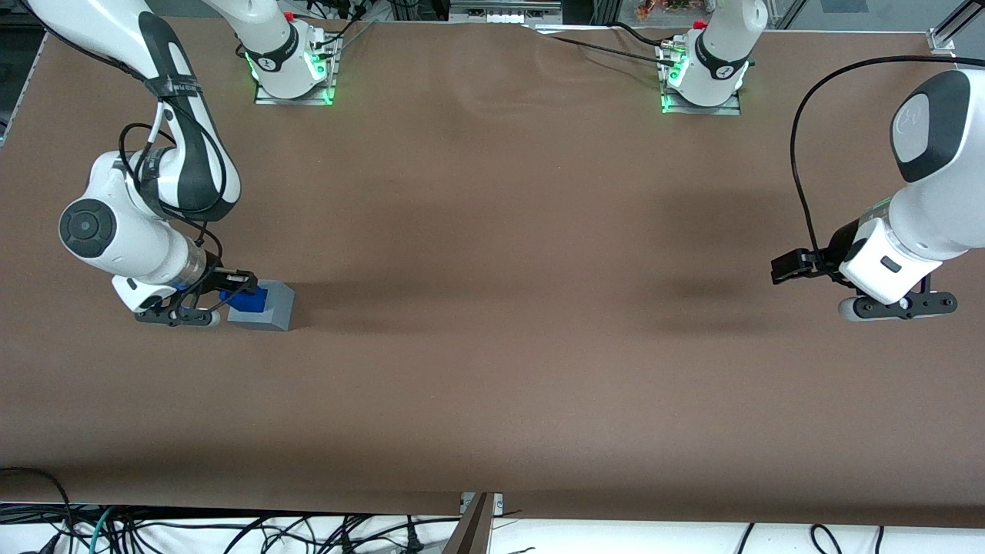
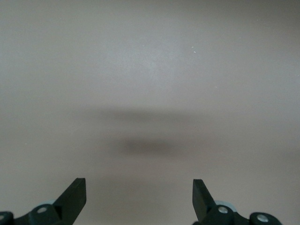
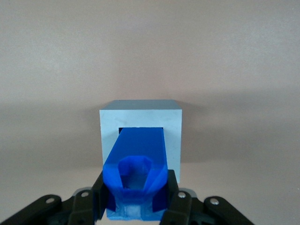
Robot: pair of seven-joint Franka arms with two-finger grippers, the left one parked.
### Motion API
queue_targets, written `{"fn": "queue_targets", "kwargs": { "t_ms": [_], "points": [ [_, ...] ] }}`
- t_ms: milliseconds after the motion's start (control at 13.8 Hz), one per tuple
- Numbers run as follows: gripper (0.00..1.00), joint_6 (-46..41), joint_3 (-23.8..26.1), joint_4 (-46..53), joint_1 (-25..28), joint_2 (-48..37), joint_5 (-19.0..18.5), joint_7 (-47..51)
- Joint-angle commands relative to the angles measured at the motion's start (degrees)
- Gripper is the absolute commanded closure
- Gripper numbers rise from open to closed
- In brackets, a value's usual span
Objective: Insert blue part into gray base with right arm
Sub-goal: 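Lower the blue block into the hole and open the right gripper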
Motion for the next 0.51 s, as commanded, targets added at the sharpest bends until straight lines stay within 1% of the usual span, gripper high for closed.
{"fn": "queue_targets", "kwargs": {
  "t_ms": [0,434],
  "points": [
    [1.0,-0.2,0.5,0.8,-0.4,1.0,1.1,-1.9],
    [1.0,-0.2,0.5,0.6,-0.4,1.4,1.1,-2.7]
  ]
}}
